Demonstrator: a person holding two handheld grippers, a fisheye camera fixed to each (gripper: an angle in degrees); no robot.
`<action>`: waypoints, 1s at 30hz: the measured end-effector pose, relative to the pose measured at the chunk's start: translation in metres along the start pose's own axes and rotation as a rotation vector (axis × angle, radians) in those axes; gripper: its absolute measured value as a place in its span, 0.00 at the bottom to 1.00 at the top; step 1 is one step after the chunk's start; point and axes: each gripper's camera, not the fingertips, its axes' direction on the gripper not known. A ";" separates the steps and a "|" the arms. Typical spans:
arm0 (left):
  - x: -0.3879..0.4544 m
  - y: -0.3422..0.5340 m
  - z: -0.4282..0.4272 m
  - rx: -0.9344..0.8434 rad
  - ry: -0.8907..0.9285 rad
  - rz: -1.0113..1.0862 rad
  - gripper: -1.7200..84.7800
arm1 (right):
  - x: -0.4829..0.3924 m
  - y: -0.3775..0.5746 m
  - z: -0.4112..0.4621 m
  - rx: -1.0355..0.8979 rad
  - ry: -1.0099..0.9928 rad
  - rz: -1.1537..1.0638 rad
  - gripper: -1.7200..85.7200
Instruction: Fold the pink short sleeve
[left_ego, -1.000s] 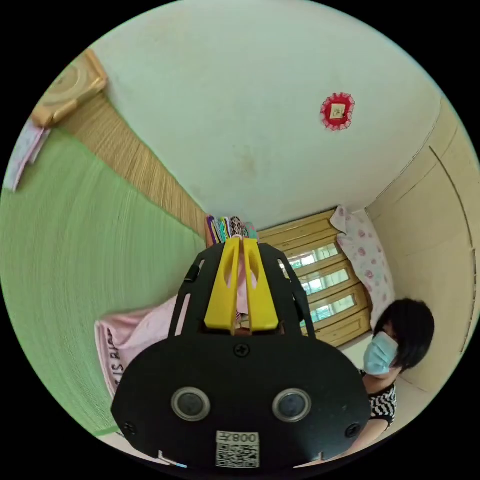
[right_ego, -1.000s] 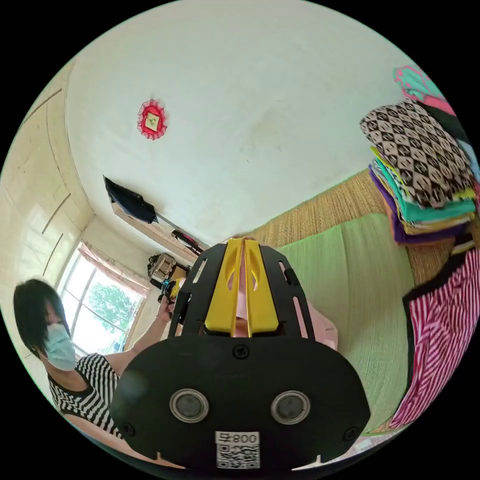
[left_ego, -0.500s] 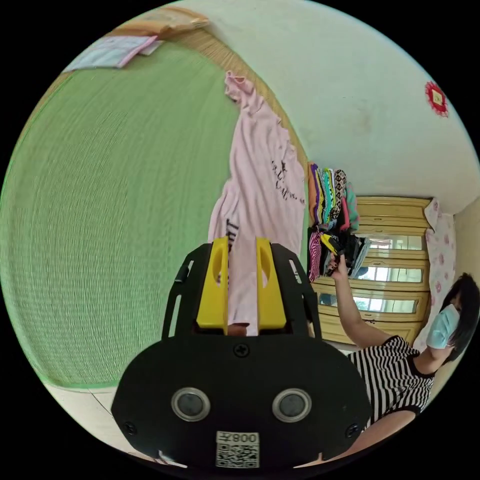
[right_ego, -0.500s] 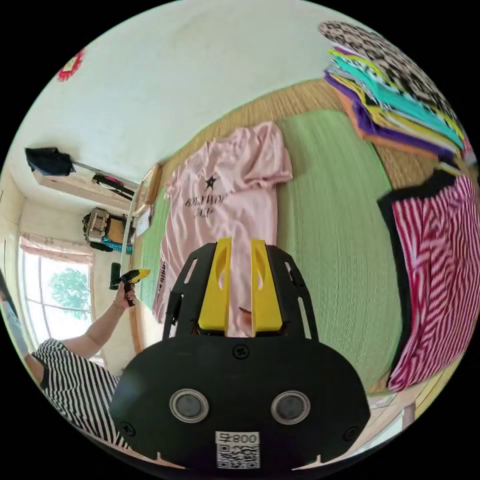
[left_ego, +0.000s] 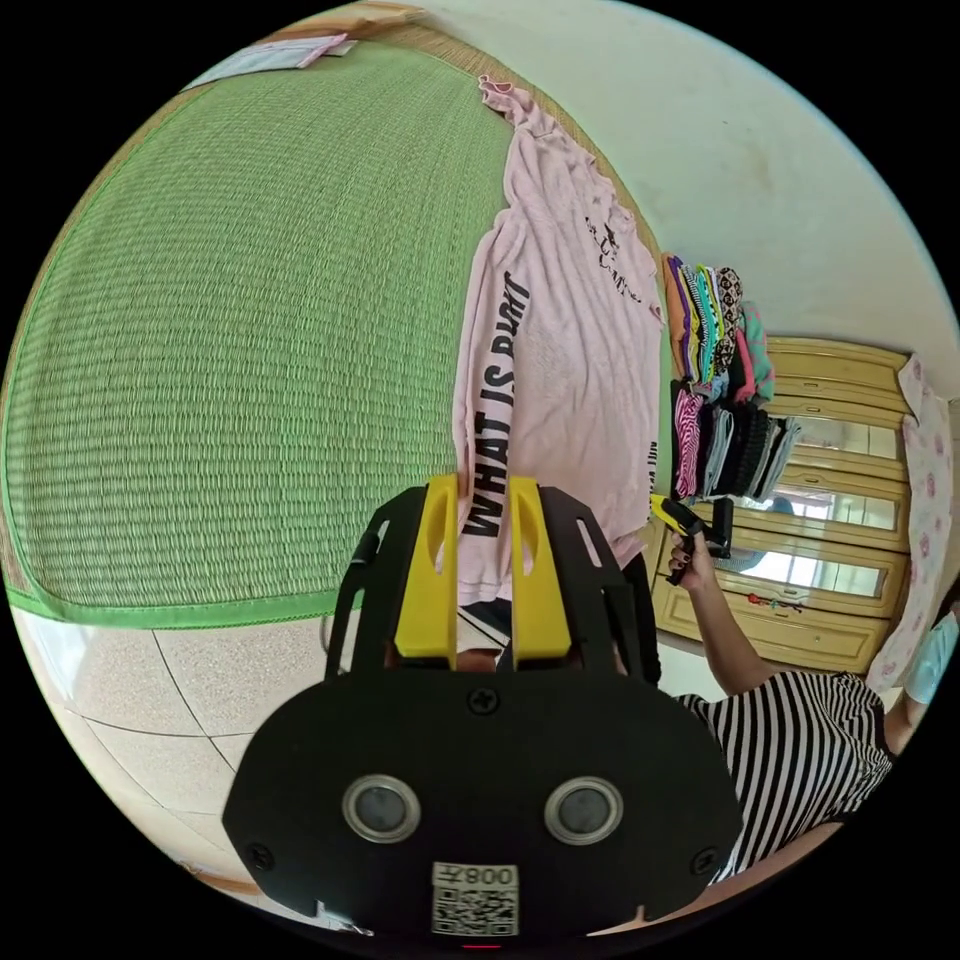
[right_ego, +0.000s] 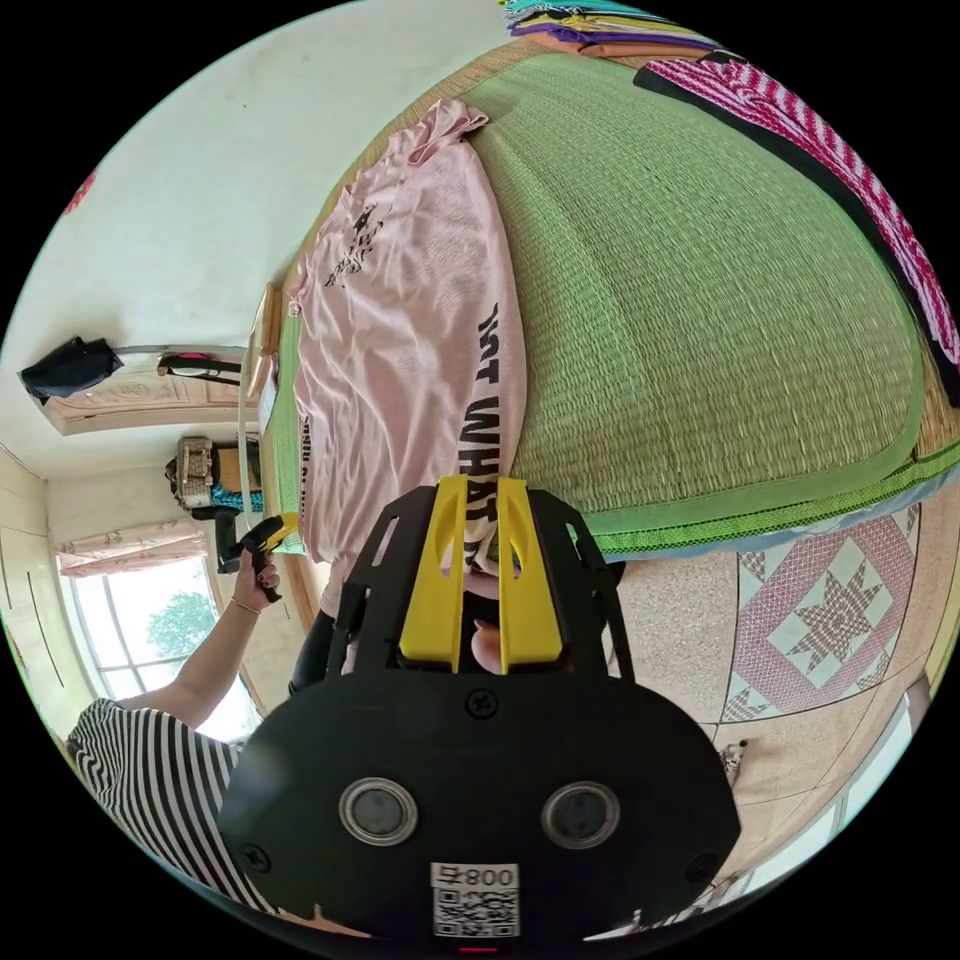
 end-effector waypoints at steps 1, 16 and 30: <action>0.005 0.002 0.000 0.001 -0.020 0.002 0.10 | -0.002 -0.001 0.001 0.005 0.022 0.002 0.07; 0.035 0.061 -0.046 0.019 0.239 0.000 0.03 | -0.019 -0.005 -0.060 0.047 0.017 -0.108 0.02; 0.064 0.129 -0.061 0.001 0.365 -0.028 0.05 | 0.001 0.033 -0.079 0.024 0.064 -0.084 0.02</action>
